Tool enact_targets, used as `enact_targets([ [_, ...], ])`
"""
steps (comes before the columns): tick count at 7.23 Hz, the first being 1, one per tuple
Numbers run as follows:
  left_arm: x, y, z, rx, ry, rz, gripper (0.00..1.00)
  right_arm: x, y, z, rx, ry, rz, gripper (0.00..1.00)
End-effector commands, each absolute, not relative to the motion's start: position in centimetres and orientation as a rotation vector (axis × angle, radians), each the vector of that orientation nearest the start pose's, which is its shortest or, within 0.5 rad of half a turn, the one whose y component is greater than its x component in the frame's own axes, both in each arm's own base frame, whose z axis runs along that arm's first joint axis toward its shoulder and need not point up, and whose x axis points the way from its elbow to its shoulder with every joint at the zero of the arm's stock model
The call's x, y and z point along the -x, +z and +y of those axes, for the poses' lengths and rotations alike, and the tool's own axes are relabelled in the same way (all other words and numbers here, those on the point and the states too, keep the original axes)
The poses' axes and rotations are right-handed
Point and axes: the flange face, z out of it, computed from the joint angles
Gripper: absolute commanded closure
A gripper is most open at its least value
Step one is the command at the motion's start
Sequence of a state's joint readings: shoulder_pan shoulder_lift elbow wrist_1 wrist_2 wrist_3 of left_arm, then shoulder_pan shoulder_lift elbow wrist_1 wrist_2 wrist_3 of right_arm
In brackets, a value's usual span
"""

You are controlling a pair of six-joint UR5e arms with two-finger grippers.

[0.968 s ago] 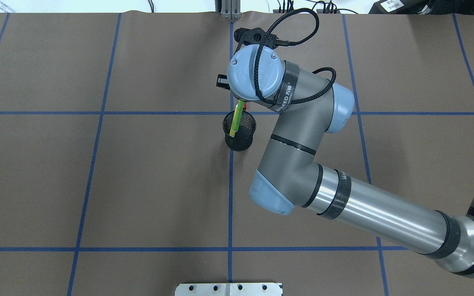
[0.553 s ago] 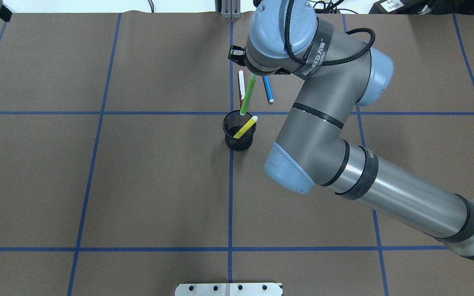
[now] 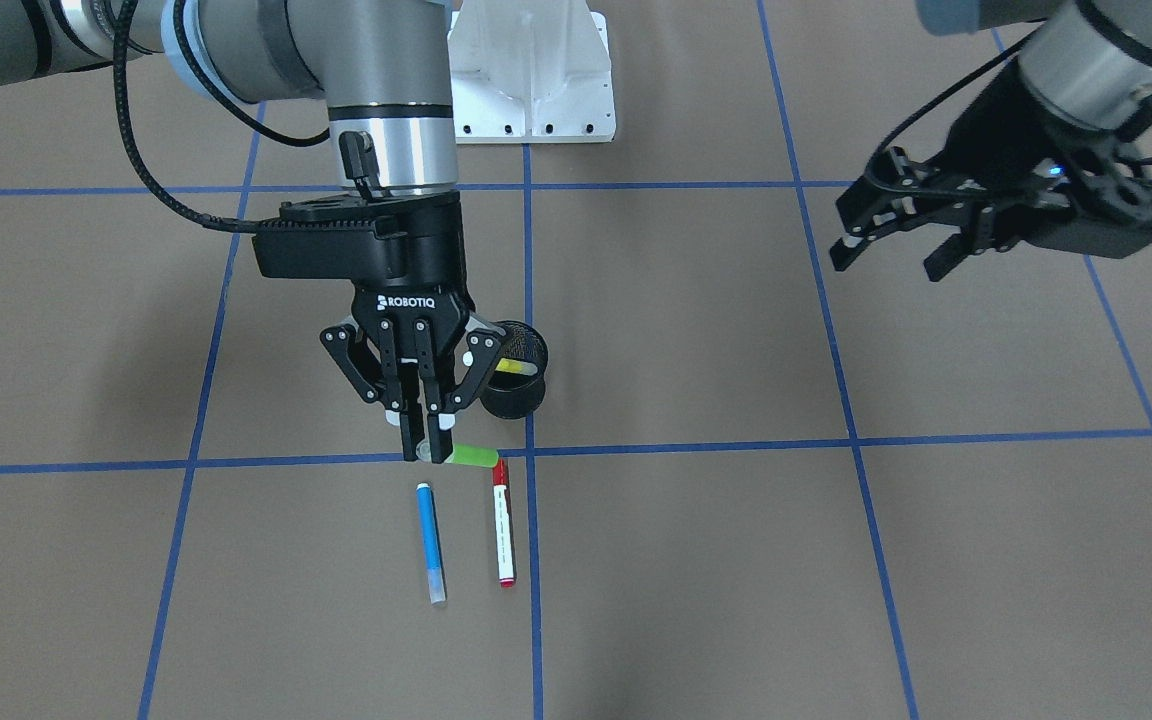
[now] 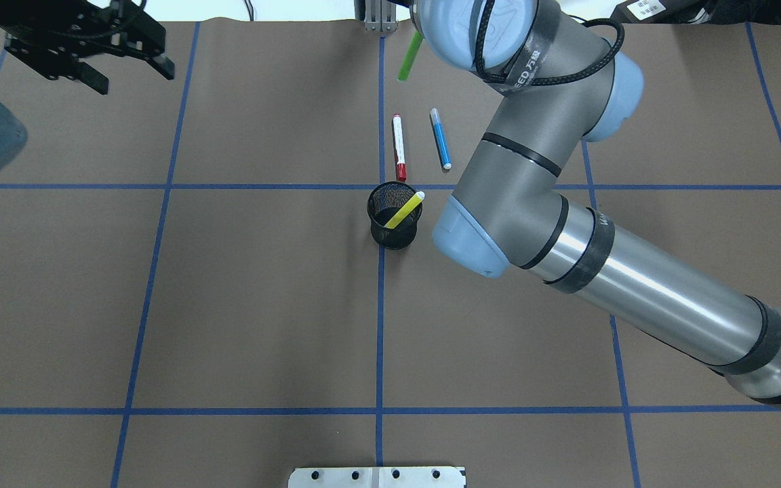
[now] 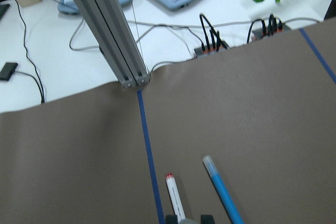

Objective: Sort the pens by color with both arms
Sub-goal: 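Carry the green highlighter away from the cup while the left arm approaches the cup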

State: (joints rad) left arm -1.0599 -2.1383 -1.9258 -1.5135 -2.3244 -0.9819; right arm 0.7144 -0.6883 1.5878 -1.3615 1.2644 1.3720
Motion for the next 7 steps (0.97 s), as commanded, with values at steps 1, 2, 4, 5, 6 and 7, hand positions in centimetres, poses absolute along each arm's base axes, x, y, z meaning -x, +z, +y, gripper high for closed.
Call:
enact_targets([
  [1, -28.4, 15.1, -51.6, -0.226, -0.092, 1.140, 0.01, 43.8, 9.1, -59.8, -0.796, 0.656, -0.960, 0.84],
  [2, -31.4, 14.3, -50.2, -0.225, -0.101, 1.146, 0.01, 40.4, 10.0, -62.0, -0.694, 0.579, -0.994, 0.84],
  [4, -35.2, 13.8, -48.8, -0.268, -0.146, 1.196, 0.01, 33.1, 13.0, -66.1, -0.519, 0.424, -0.979, 0.85],
  [5, -36.4, 13.6, -48.1, -0.285, -0.141, 1.220, 0.01, 29.6, 13.4, -67.6, -0.425, 0.345, -0.953, 0.85],
  [6, -37.0, 13.0, -47.5, -0.344, -0.122, 1.273, 0.02, 28.3, 13.3, -68.2, -0.272, 0.253, -0.892, 0.85],
  [7, -38.7, 12.9, -47.0, -0.347, -0.172, 1.319, 0.01, 28.6, 13.4, -68.2, -0.150, 0.215, -0.794, 0.85],
])
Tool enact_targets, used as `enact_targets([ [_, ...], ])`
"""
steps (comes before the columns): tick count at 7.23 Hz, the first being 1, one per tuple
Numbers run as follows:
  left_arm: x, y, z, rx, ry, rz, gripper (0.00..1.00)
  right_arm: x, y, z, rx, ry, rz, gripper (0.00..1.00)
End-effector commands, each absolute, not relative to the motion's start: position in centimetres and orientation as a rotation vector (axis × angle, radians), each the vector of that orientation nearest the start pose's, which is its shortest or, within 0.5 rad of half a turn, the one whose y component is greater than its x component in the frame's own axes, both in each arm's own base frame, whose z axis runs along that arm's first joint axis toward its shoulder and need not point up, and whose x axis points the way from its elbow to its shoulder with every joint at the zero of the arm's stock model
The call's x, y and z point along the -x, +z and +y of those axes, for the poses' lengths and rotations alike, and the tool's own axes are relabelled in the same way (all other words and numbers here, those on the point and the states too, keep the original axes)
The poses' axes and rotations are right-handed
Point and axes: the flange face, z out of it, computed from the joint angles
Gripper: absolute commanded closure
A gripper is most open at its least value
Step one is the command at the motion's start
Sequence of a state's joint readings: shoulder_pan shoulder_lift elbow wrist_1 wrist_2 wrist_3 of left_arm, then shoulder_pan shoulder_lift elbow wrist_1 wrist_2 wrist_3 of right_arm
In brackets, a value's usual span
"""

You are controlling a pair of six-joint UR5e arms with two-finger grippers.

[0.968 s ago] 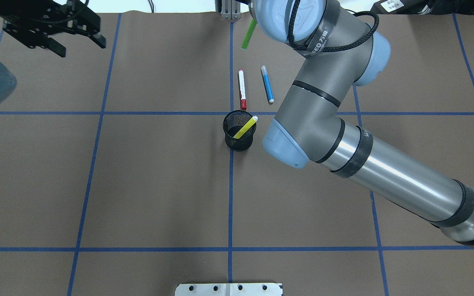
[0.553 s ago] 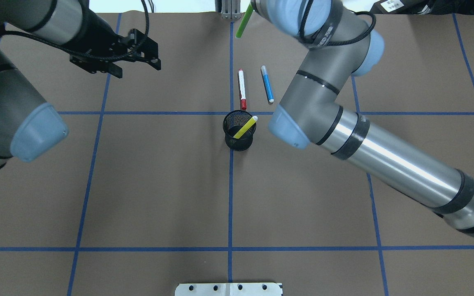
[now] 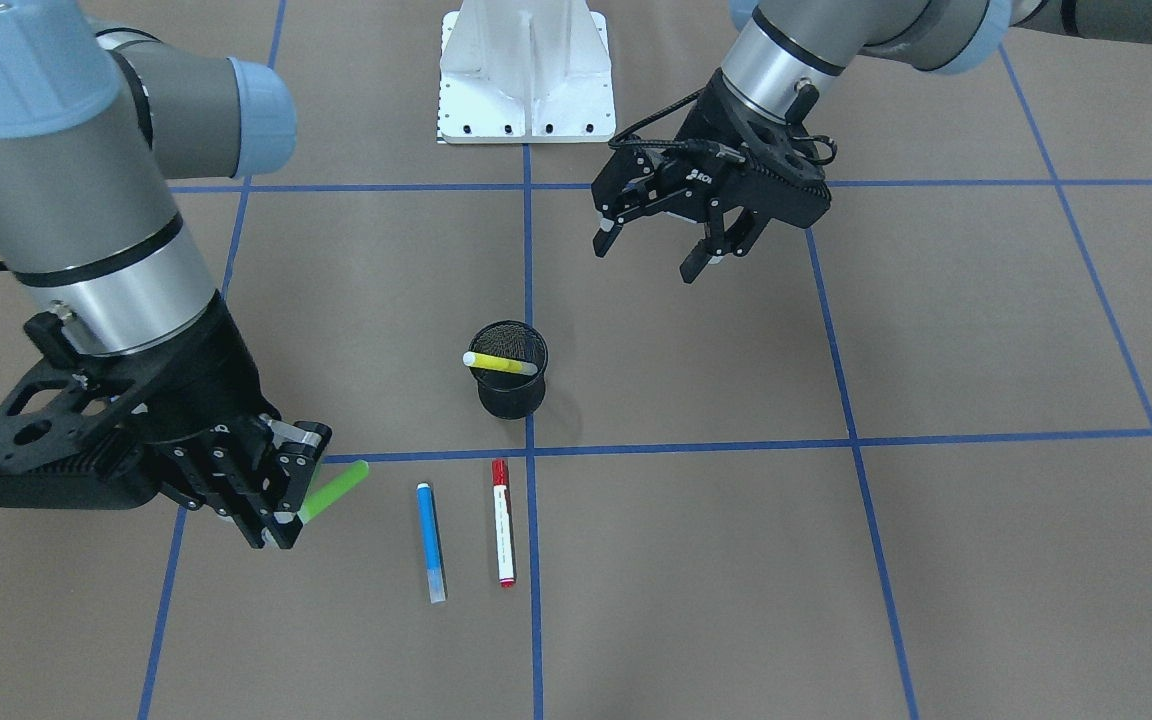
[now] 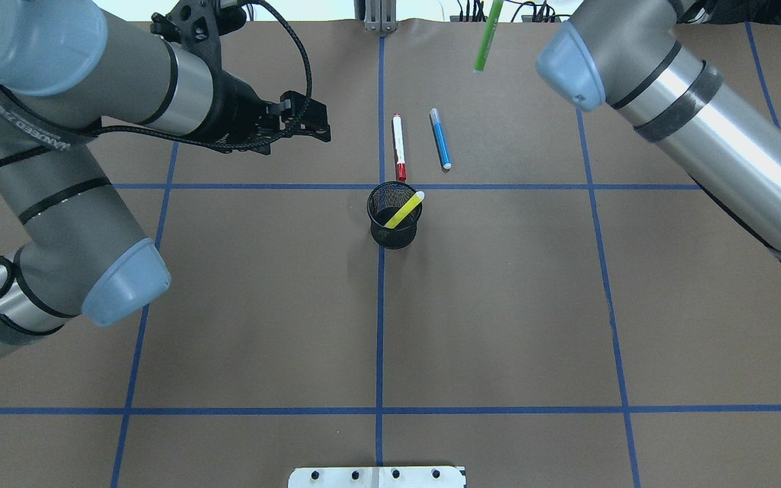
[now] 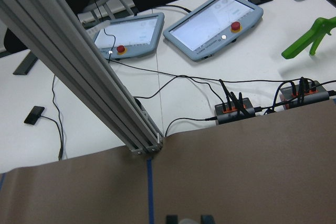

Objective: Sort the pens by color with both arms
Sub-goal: 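Carry the green highlighter away from the cup while the left arm approaches the cup, then bring the green highlighter back toward the markers while the left gripper withdraws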

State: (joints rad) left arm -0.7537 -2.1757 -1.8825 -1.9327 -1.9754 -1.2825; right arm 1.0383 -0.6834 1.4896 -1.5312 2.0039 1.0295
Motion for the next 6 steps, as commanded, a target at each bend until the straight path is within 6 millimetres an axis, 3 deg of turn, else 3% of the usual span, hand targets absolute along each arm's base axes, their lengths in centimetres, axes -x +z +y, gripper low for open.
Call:
enact_targets([
  [1, -41.0, 13.6, -46.4, -0.256, -0.286, 1.336, 0.01, 29.3, 13.0, -68.7, -0.051, 0.148, -0.754, 0.85],
  [2, -42.9, 13.9, -45.2, -0.150, -0.386, 1.343, 0.01, 29.6, 13.3, -69.7, -0.006, 0.137, -0.727, 0.84],
  [3, -43.7, 14.2, -44.6, -0.055, -0.480, 1.349, 0.01, 30.2, 13.2, -70.9, 0.026, 0.142, -0.732, 0.84],
  [4, -44.2, 13.4, -44.1, 0.023, -0.581, 1.373, 0.01, 29.6, 13.2, -71.7, 0.044, 0.150, -0.752, 0.83],
  [6, -47.4, 13.7, -41.9, 0.189, -0.784, 1.370, 0.01, 29.5, 14.3, -72.3, 0.070, 0.150, -0.753, 0.83],
])
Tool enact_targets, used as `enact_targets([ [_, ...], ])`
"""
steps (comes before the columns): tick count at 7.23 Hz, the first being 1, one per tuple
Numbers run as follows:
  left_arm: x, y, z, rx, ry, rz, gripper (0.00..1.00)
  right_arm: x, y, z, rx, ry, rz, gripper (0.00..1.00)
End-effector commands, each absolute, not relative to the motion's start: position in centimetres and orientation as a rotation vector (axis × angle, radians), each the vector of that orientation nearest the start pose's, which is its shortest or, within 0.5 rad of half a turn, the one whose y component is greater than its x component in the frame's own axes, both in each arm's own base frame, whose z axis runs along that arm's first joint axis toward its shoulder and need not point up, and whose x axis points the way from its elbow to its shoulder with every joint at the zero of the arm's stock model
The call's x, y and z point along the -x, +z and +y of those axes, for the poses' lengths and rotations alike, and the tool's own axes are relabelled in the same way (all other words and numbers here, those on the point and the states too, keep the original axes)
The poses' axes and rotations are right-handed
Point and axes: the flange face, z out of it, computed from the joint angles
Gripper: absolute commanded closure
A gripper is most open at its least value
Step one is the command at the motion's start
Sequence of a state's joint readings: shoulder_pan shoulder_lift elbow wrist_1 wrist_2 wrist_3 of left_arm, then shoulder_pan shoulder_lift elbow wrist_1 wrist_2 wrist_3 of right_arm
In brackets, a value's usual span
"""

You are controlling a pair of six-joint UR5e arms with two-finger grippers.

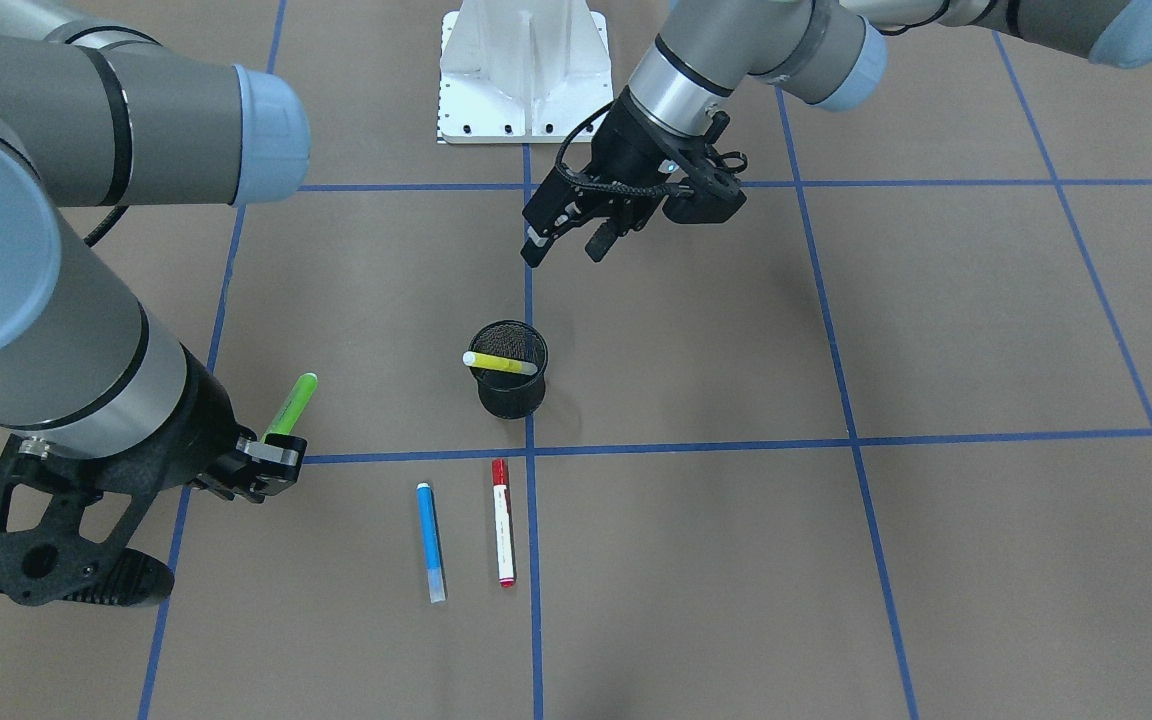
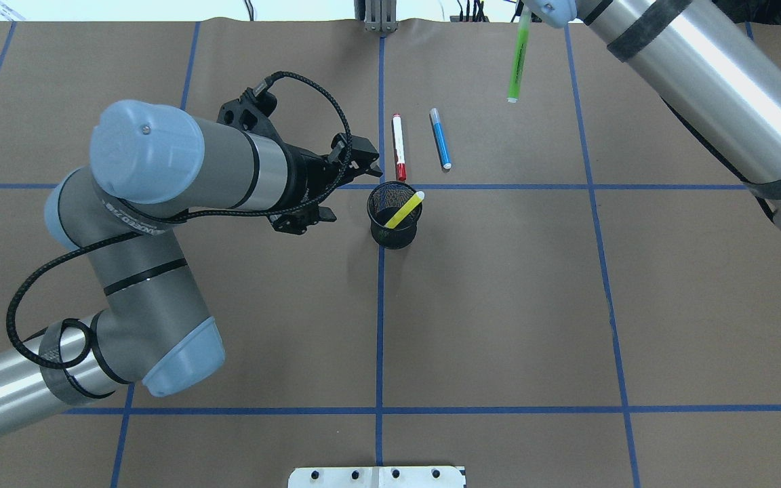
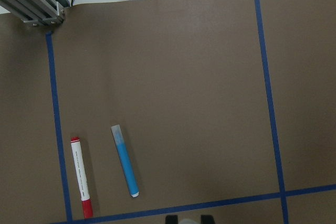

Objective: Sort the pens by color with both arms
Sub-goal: 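Bring the green highlighter back toward the markers while the left gripper withdraws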

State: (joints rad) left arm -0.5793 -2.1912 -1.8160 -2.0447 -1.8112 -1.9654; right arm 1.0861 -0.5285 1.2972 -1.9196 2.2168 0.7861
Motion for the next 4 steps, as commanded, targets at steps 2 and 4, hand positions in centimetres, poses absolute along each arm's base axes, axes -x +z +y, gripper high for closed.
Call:
enact_targets([
  [2, -47.0, 13.3, -41.4, 0.281, -0.880, 1.382, 0.01, 30.2, 15.0, -72.6, 0.050, 0.073, -0.757, 0.83],
  [4, -46.3, 14.3, -41.0, 0.207, -0.751, 1.364, 0.01, 33.3, 17.3, -74.1, 0.005, 0.035, -0.790, 0.83],
])
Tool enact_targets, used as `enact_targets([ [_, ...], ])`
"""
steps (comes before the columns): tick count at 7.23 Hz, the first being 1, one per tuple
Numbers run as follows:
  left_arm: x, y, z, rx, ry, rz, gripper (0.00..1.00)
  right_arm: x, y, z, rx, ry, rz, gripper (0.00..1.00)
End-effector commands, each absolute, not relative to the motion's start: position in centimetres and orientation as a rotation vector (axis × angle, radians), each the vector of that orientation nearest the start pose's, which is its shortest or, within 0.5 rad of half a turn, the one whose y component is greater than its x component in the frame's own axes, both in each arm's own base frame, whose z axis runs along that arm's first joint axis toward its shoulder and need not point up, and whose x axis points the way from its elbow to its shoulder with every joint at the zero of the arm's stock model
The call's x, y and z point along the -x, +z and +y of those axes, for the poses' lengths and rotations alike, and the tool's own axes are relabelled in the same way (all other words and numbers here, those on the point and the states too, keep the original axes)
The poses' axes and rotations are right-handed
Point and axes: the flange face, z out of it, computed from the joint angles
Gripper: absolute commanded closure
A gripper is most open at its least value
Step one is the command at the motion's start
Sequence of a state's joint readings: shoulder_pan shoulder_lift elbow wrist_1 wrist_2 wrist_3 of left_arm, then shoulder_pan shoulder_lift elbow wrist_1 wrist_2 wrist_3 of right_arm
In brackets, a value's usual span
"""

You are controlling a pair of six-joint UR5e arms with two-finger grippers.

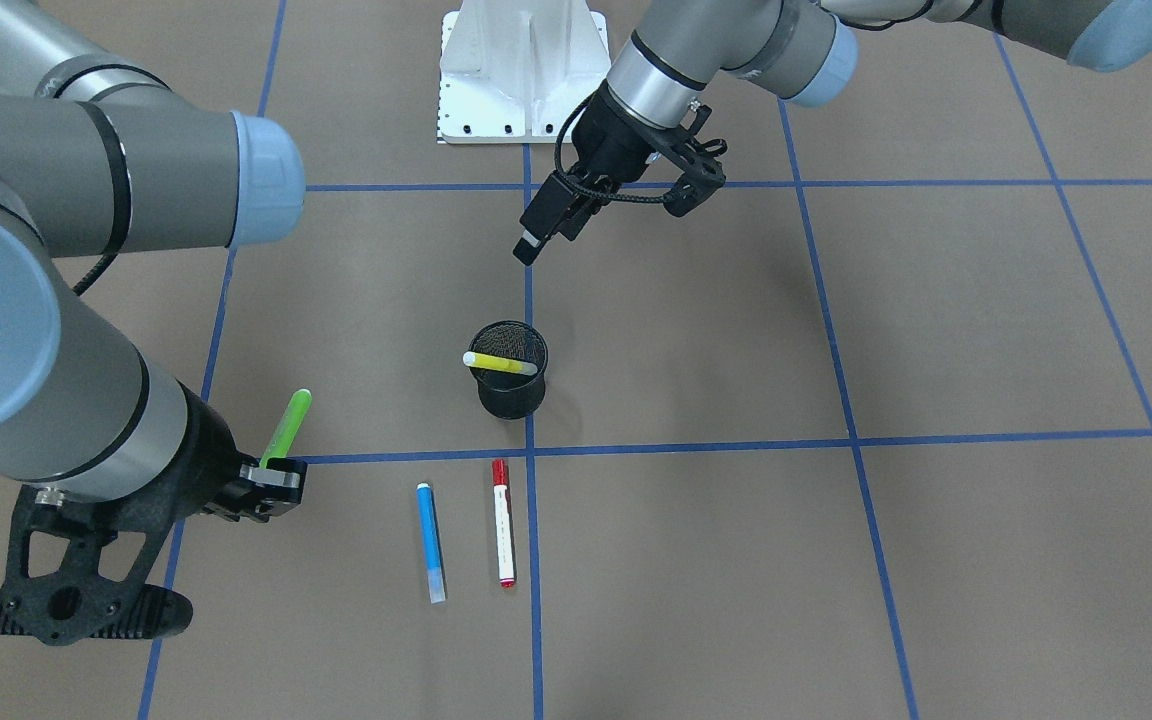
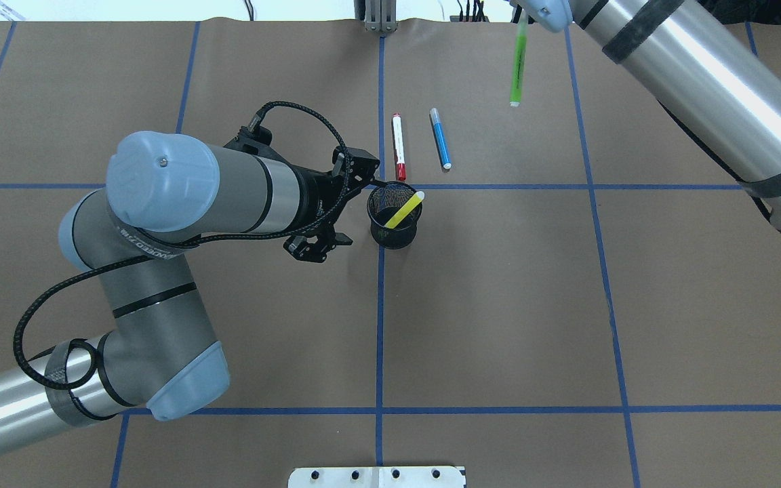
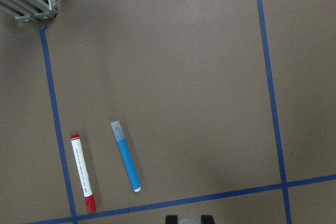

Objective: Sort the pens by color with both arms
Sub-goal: 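Bring the green highlighter back toward the markers while the left gripper withdraws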

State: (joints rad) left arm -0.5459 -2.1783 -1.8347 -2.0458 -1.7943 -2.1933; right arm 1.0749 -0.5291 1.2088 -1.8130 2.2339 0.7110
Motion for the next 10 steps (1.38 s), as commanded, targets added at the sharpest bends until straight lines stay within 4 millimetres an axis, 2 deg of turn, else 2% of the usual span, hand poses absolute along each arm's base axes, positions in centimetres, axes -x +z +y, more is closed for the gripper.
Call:
enact_targets([
  [1, -46.2, 15.3, -40.8, 0.200, -0.726, 1.348, 0.01, 34.0, 17.6, -74.0, 0.010, 0.029, -0.782, 0.83],
  [2, -46.1, 15.9, -41.0, 0.200, -0.734, 1.336, 0.01, 35.4, 17.0, -74.1, 0.002, 0.018, -0.764, 0.84],
  [3, -46.0, 15.9, -41.0, 0.206, -0.745, 1.336, 0.01, 37.8, 14.6, -73.7, -0.010, -0.008, -0.756, 0.84],
  [4, -45.8, 16.3, -41.1, 0.208, -0.753, 1.331, 0.01, 40.7, 12.4, -72.5, -0.009, -0.046, -0.760, 0.84],
  [5, -45.0, 16.2, -41.2, 0.203, -0.760, 1.332, 0.01, 42.3, 10.2, -71.5, -0.017, -0.072, -0.765, 0.83],
  [6, -45.3, 16.7, -41.5, 0.203, -0.767, 1.305, 0.01, 43.6, 9.5, -70.6, -0.004, -0.086, -0.750, 0.82],
  [7, -44.9, 16.3, -41.4, 0.207, -0.770, 1.313, 0.01, 45.1, 8.8, -69.5, 0.009, -0.101, -0.726, 0.80],
  [8, -43.8, 15.9, -41.6, 0.216, -0.789, 1.326, 0.01, 46.6, 8.6, -68.6, 0.013, -0.119, -0.723, 0.80],
  [10, -43.2, 16.8, -42.7, 0.298, -0.883, 1.238, 0.01, 47.6, 6.6, -68.2, -0.038, -0.145, -0.746, 0.80],
])
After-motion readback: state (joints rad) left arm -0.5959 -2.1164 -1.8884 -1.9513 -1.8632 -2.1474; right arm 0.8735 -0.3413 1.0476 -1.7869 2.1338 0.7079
